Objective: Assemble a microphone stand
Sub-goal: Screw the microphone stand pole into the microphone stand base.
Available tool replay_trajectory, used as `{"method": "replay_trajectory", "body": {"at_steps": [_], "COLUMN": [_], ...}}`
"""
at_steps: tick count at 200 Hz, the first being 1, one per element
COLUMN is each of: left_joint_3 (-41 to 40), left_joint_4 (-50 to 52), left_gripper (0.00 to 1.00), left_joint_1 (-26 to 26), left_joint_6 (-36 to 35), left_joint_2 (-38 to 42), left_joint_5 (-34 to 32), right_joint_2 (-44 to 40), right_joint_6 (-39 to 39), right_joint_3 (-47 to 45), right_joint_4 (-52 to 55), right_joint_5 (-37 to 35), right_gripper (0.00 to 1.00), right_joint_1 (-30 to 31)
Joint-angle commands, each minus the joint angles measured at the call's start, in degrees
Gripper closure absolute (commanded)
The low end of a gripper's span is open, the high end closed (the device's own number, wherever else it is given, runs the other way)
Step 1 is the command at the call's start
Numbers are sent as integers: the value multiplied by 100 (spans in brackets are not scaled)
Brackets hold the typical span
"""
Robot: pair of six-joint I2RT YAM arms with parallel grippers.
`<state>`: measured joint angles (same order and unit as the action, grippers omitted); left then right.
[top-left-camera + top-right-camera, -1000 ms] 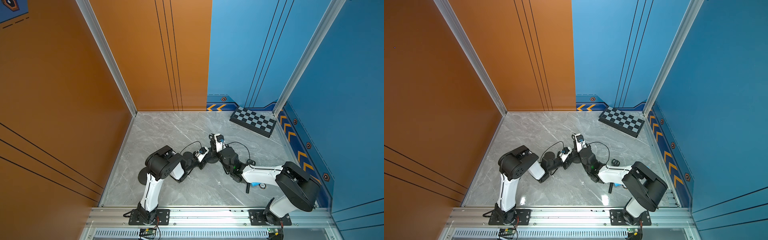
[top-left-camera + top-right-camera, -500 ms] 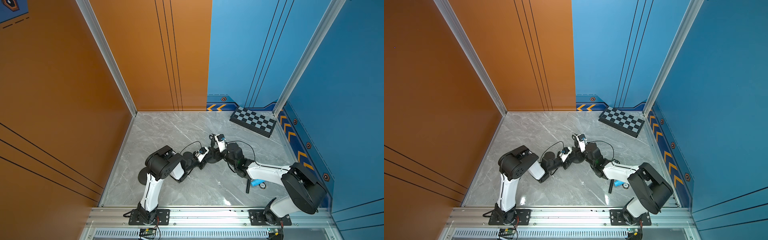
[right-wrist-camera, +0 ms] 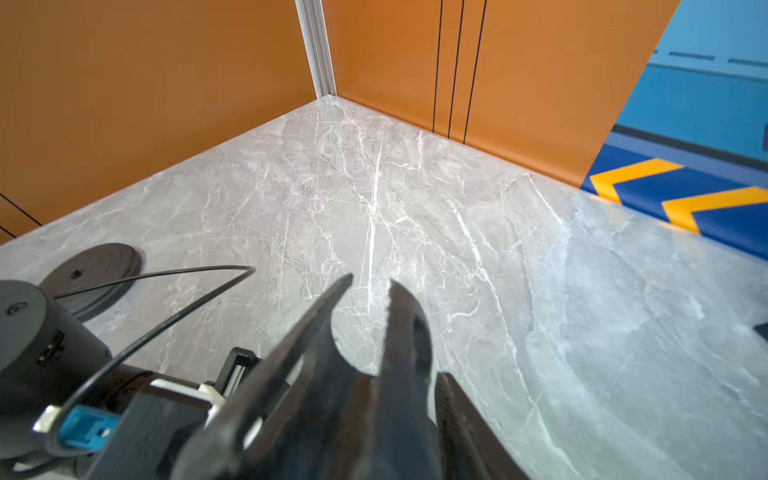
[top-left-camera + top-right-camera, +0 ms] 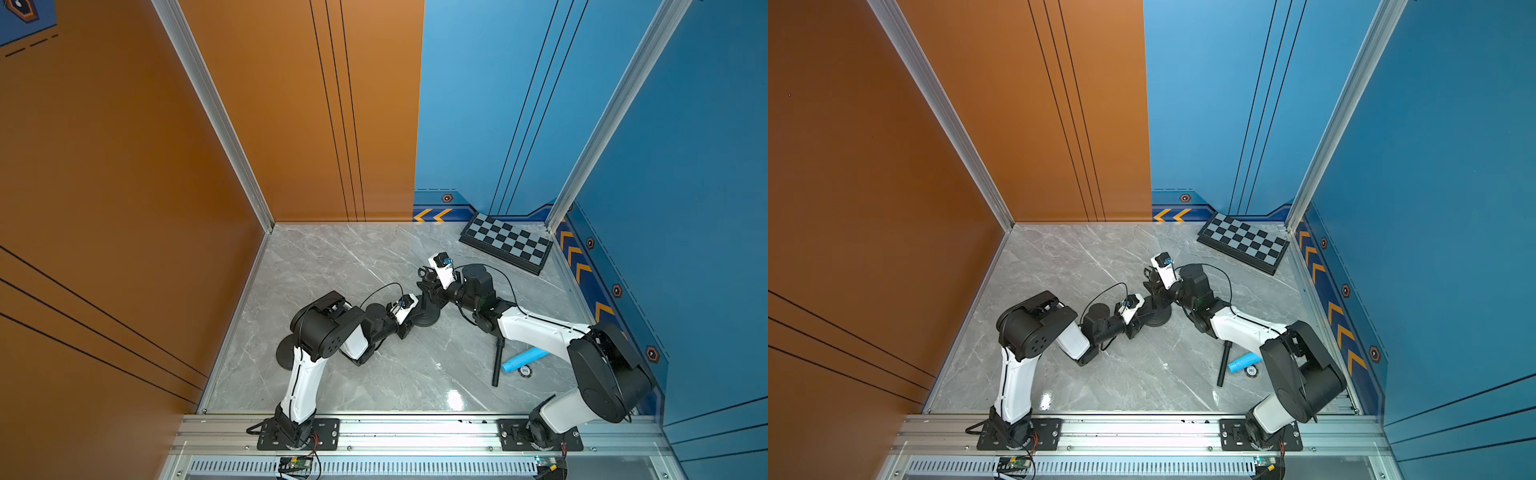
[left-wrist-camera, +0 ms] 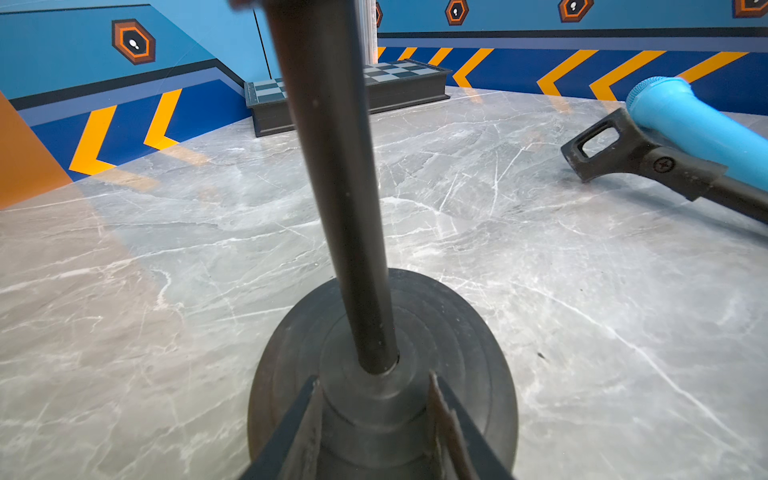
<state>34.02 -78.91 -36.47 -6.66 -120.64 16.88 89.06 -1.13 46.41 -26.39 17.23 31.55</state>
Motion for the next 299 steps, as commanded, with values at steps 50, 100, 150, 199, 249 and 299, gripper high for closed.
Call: {"method": "replay_trajectory", "body": {"at_steps": [50,100,150,199,249,299], "left_joint_3": [-27,-17,-18,-26,-27,-27], "left_joint_4": [538,542,543,537,536,539], "left_gripper": [57,57,57,57,57,57], "left_joint_1": [-76,-88,-97,-97,-71,-56], "left_joint_6": [-125,-135,-139,-152,-145,-154], "left_joint_2": [-47,-47,-56,-57,-56,-56], "left_joint_5": [-37,-53,-70,-37,37,55], "right_joint_2": [-45,175,279,-152,-704,-548], "right_joint_6": [797,2392,2150,335,-1141,-2089], "right_joint_3": [-398,-678,-192,-54,-159,33], "right_joint_4": [-124,-116,82,707,1695,2031], "right_joint_5": [-2237,-5797,-4436,-1797,1039,2400], "right_gripper": [92,100,75,50,46,42], "right_joint_1": [513,1924,1780,1387,153,-484]}}
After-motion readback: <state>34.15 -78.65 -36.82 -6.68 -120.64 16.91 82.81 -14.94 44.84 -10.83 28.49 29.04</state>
